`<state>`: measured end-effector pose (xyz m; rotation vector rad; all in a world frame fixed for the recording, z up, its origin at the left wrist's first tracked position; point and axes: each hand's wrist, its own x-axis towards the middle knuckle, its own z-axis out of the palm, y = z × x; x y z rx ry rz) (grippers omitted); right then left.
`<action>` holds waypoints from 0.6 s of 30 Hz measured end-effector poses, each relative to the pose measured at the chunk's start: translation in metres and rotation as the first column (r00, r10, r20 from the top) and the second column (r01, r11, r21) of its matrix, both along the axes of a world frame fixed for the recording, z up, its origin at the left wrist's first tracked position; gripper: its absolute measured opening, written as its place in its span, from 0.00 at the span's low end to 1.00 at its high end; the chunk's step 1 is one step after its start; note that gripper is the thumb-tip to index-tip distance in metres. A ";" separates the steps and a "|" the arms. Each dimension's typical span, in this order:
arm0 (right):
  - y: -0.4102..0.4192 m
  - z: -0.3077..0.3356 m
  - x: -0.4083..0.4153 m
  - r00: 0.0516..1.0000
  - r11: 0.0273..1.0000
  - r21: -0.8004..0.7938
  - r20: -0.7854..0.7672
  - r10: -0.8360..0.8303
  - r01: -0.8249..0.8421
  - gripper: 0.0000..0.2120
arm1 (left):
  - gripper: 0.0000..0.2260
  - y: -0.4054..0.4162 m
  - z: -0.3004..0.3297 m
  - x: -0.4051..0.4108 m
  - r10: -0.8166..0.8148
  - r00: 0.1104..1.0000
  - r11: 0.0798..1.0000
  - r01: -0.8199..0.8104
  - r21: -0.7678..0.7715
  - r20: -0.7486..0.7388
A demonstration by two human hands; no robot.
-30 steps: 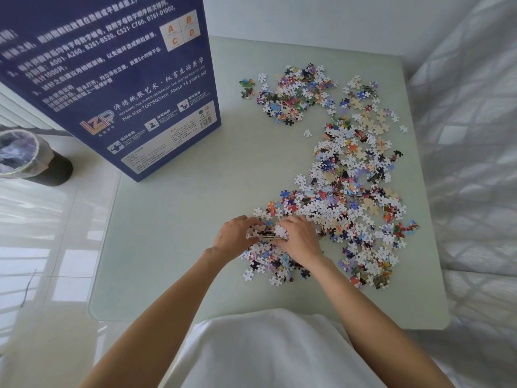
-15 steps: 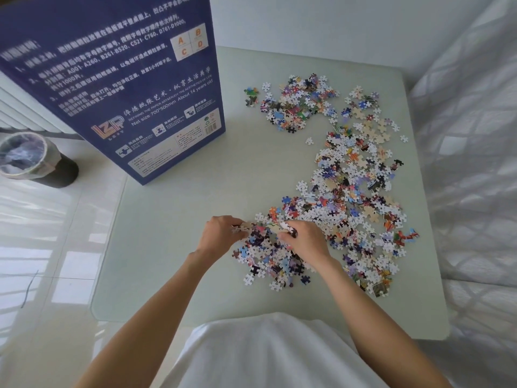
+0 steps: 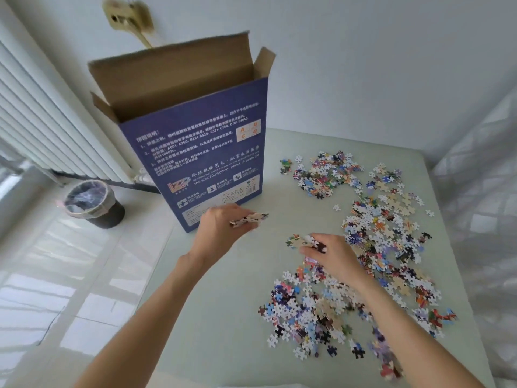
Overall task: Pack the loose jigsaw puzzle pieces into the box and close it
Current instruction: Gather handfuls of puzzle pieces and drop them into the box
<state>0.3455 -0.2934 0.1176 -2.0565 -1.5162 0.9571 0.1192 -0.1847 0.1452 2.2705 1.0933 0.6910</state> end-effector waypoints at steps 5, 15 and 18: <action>0.054 0.077 0.006 0.993 0.979 0.169 -0.009 0.114 -0.111 0.20 | 0.10 0.049 0.091 -0.011 0.087 0.993 0.969 -0.103 0.226 0.078; 0.196 0.198 0.001 0.972 0.881 0.437 -0.051 0.228 -0.184 0.12 | 0.11 0.145 0.165 -0.027 0.394 0.918 0.890 -0.371 0.264 -0.039; 0.237 0.213 -0.006 0.970 0.854 0.472 0.003 0.245 -0.217 0.13 | 0.13 0.153 0.156 -0.030 0.391 0.910 0.905 -0.355 0.233 -0.134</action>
